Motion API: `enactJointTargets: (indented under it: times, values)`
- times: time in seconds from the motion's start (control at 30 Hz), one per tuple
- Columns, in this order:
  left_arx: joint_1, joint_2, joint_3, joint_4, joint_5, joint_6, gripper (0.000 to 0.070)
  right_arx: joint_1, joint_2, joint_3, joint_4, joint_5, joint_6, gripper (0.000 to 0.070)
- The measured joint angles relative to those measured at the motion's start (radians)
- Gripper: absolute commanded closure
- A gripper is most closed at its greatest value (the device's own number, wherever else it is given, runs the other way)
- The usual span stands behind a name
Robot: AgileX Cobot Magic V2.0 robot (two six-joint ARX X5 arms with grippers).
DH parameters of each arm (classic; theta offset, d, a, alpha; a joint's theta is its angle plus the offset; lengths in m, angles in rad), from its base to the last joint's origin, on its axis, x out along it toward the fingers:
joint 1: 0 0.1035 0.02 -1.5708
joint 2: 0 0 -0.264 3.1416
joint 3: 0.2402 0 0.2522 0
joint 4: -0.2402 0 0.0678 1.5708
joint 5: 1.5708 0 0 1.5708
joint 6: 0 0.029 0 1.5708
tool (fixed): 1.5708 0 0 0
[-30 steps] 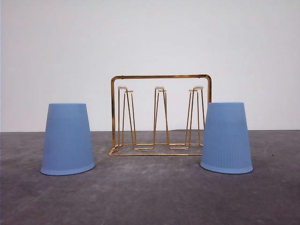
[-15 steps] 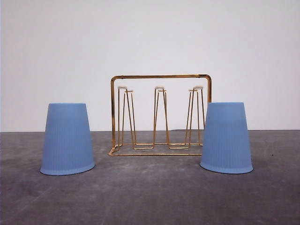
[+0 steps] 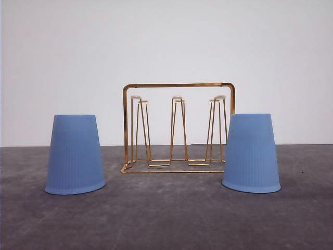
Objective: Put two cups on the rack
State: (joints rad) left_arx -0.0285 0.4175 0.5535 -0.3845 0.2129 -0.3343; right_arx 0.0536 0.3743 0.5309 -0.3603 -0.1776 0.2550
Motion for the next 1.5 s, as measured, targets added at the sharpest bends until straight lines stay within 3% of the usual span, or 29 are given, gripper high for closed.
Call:
enactJointTargets:
  times: [0.23, 0.43, 0.5, 0.57, 0.6, 0.7, 0.73, 0.77, 0.93, 1.13, 1.33, 1.5]
  values:
    - [-0.046, 0.369, 0.315, -0.172, 0.026, 0.099, 0.0683, 0.007, 0.322, 0.252, -0.165, -0.035, -0.099, 0.0695]
    - [-0.099, 0.597, 0.375, -0.221, -0.008, 0.186, 0.0677, 0.019, 0.543, 0.299, -0.234, -0.032, -0.184, 0.0694]
    - [-0.107, 0.637, 0.375, -0.223, -0.032, 0.196, 0.0657, 0.019, 0.580, 0.299, -0.234, -0.032, -0.198, 0.0693]
    - [-0.107, 0.658, 0.375, -0.225, -0.033, 0.203, 0.0568, 0.019, 0.601, 0.299, -0.235, -0.032, -0.205, 0.0660]
    - [-0.108, 0.666, 0.375, -0.226, -0.034, 0.204, 0.0492, 0.019, 0.607, 0.299, -0.235, -0.033, -0.207, 0.0607]
    - [-0.111, 0.678, 0.375, -0.228, -0.034, 0.208, 0.0242, 0.019, 0.609, 0.299, -0.239, -0.046, -0.223, 0.0248]
    - [-0.112, 0.678, 0.375, -0.229, -0.034, 0.210, 0.0197, 0.019, 0.609, 0.299, -0.240, -0.055, -0.225, 0.0135]
    - [-0.113, 0.678, 0.375, -0.229, -0.033, 0.211, 0.0181, 0.019, 0.609, 0.299, -0.242, -0.059, -0.227, 0.0085]
    - [-0.132, 0.679, 0.375, -0.223, -0.032, 0.211, 0.0183, 0.022, 0.609, 0.299, -0.243, -0.065, -0.228, 0.0075]
    - [-0.220, 0.701, 0.375, -0.141, -0.031, 0.209, 0.0181, 0.032, 0.609, 0.299, -0.242, -0.066, -0.230, 0.0075]
    - [-0.326, 0.778, 0.375, -0.051, -0.056, 0.207, 0.0178, 0.049, 0.609, 0.299, -0.234, -0.066, -0.231, 0.0075]
    - [-0.356, 0.884, 0.375, -0.039, -0.083, 0.207, 0.0173, 0.056, 0.609, 0.299, -0.234, -0.066, -0.232, 0.0075]
